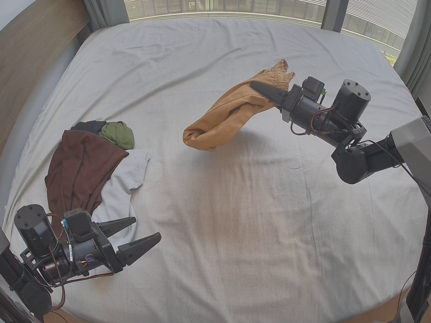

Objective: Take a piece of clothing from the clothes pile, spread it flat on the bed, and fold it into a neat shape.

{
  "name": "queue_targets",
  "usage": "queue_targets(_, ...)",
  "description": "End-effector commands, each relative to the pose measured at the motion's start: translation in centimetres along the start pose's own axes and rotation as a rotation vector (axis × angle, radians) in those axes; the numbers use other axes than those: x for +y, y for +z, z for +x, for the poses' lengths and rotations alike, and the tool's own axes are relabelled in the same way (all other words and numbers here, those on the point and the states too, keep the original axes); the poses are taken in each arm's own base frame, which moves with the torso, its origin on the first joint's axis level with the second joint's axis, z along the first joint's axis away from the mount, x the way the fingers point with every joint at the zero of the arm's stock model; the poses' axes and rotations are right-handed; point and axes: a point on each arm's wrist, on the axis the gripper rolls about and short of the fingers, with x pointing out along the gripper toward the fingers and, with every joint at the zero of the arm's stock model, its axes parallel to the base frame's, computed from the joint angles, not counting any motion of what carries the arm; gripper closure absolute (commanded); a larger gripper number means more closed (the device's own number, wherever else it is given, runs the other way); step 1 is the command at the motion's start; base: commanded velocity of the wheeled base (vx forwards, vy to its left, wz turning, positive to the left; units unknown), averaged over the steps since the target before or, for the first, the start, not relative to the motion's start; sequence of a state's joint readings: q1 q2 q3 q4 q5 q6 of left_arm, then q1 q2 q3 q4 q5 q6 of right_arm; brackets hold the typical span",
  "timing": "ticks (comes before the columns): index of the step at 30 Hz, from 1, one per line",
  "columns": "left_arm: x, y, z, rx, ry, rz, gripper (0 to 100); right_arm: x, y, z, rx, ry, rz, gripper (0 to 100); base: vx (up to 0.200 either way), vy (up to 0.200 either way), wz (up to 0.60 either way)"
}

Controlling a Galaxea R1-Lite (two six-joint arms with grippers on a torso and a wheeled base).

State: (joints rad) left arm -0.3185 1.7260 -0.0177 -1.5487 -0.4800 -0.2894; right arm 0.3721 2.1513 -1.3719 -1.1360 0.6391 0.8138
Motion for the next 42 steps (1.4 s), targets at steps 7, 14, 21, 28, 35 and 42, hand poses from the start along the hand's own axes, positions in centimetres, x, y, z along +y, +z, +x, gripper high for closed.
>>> queue_targets(7,-0.2,-0.4,-0.2,0.018,-0.006,-0.008,0,-2.7,0.7,2.6,-0.023,0.013,-0.016,100,0.000,0.000,0.00)
queue_targets(14,-0.4,-0.4,-0.1,0.020,-0.014,-0.006,0,-7.5,-2.5,2.6,0.006,-0.041,0.020,100,0.000,0.000,0.00)
queue_targets(21,-0.4,-0.4,-0.1,0.020,-0.014,-0.006,0,-11.6,-5.4,-0.9,0.052,-0.163,0.081,100,0.000,0.000,0.00)
queue_targets(28,-0.5,-0.4,-0.1,0.020,-0.018,-0.005,0,-12.0,-6.4,-4.6,0.078,-0.243,0.072,100,0.000,0.000,0.00)
queue_targets(35,-0.5,-0.4,-0.1,0.020,-0.018,-0.005,0,-11.8,-7.4,-5.5,0.076,-0.240,0.069,100,0.000,0.000,0.00)
queue_targets(42,-0.5,-0.4,-0.1,0.021,-0.018,-0.006,0,-11.7,-7.7,-5.3,0.081,-0.232,0.047,0,0.000,0.000,0.00)
